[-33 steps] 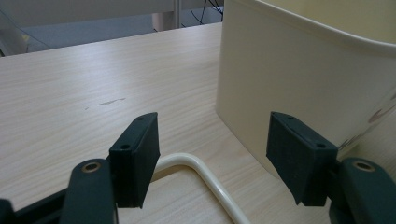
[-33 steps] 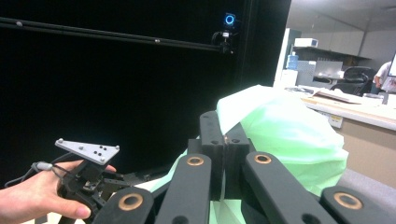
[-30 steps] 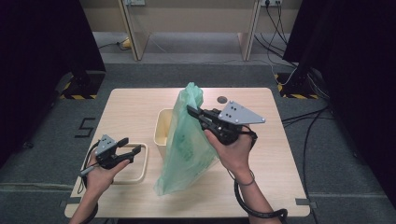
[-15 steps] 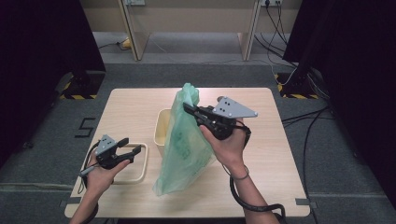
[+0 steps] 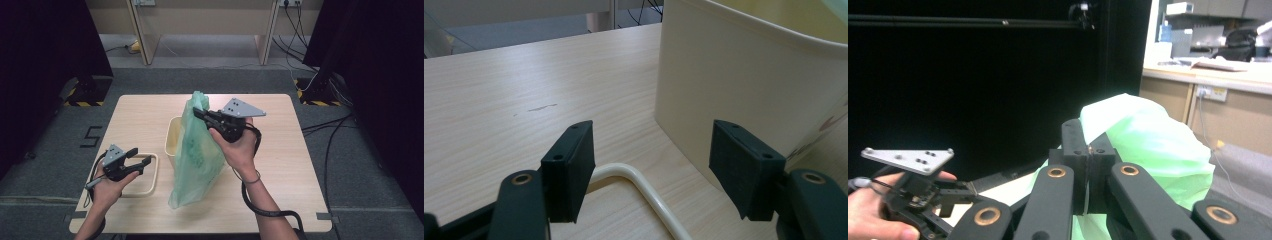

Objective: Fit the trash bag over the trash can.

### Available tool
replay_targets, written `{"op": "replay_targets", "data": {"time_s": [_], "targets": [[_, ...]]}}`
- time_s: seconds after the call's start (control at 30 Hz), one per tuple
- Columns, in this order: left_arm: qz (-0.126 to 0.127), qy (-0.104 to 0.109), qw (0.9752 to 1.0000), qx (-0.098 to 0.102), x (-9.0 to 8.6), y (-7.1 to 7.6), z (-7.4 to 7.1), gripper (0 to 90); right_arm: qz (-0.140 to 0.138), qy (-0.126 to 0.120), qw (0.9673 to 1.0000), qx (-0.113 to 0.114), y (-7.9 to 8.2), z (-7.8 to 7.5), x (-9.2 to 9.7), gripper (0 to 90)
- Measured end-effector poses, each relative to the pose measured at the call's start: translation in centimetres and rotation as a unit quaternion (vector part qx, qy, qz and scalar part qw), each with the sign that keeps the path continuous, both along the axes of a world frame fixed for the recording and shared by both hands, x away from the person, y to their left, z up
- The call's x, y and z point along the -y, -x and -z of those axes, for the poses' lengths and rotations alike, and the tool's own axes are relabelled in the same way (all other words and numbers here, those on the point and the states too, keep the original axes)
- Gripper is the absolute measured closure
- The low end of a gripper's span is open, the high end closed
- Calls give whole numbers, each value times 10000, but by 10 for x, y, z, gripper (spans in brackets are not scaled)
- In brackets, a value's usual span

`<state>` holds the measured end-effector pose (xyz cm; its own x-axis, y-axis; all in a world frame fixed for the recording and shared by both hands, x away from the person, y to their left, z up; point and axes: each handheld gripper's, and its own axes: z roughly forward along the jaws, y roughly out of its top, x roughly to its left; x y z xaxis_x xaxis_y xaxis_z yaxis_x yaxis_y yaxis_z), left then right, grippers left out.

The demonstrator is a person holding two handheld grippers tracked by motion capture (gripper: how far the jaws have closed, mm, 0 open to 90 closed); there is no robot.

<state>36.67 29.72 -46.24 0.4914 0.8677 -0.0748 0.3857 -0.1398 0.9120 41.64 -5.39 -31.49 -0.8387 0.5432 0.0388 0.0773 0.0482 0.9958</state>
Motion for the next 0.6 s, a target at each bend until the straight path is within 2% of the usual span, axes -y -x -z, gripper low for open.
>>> {"op": "replay_targets", "data": {"time_s": [0.17,0.3,0.47,0.6], "targets": [[9,4,10000,-7,1,0,1,338,154,224,9994,-210,-12,10,-5,899],[12,2,10000,-9,1,0,1,338,319,491,9972,-459,-21,20,-9,895],[8,7,10000,-7,0,0,1,338,456,862,9928,-695,-28,32,-13,886],[18,8,10000,1,1,0,0,338,582,1183,9870,-916,-34,39,-16,880]]}}
